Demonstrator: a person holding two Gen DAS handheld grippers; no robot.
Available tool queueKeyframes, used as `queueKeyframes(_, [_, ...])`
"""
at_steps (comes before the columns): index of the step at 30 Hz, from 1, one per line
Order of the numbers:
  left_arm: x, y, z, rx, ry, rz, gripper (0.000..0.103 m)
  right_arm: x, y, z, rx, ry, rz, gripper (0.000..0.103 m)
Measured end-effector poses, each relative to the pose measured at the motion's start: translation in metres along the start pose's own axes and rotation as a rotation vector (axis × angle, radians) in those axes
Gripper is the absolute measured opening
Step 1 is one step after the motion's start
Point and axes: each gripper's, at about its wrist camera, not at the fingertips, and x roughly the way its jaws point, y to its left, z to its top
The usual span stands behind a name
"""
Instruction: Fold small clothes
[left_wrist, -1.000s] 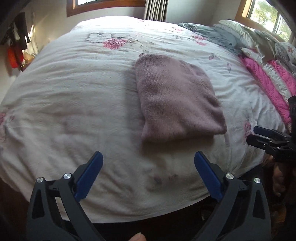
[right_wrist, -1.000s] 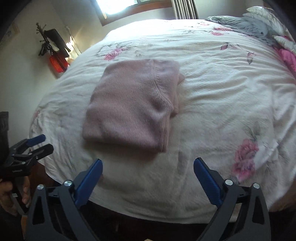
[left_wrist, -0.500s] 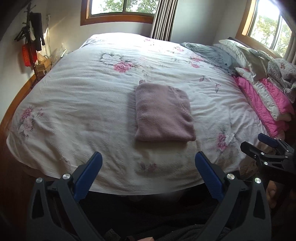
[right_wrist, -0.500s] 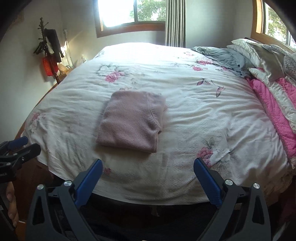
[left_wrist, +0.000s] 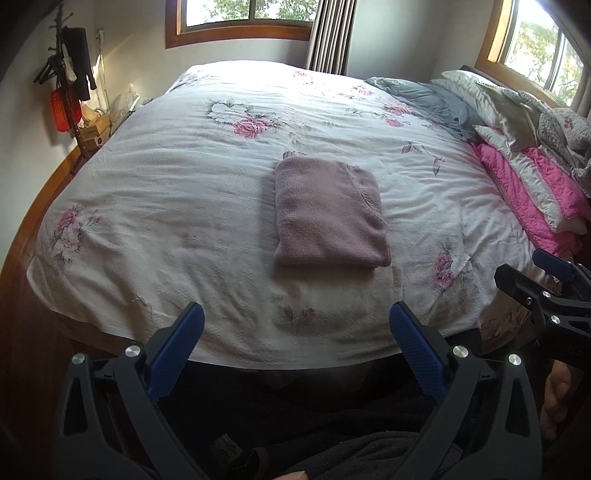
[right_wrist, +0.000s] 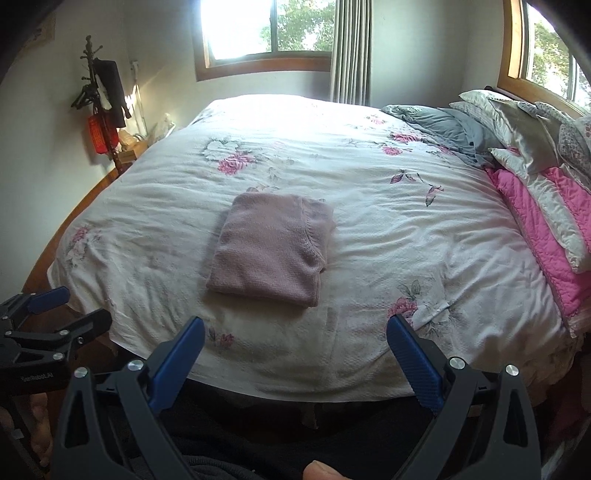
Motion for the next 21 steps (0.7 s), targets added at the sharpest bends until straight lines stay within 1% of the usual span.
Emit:
queueKeyframes(15, [0.012, 0.003, 0.007, 0.004, 0.019, -0.006, 0.099, 0.012, 0.003, 0.001, -0.002, 0.022, -0.005, 0.099])
queueKeyframes(21, [0.014, 0.003, 0.009, 0.008, 0.016, 0.006, 0.100, 0.013, 0.003, 0.001, -0.001, 0.025, -0.001, 0.099])
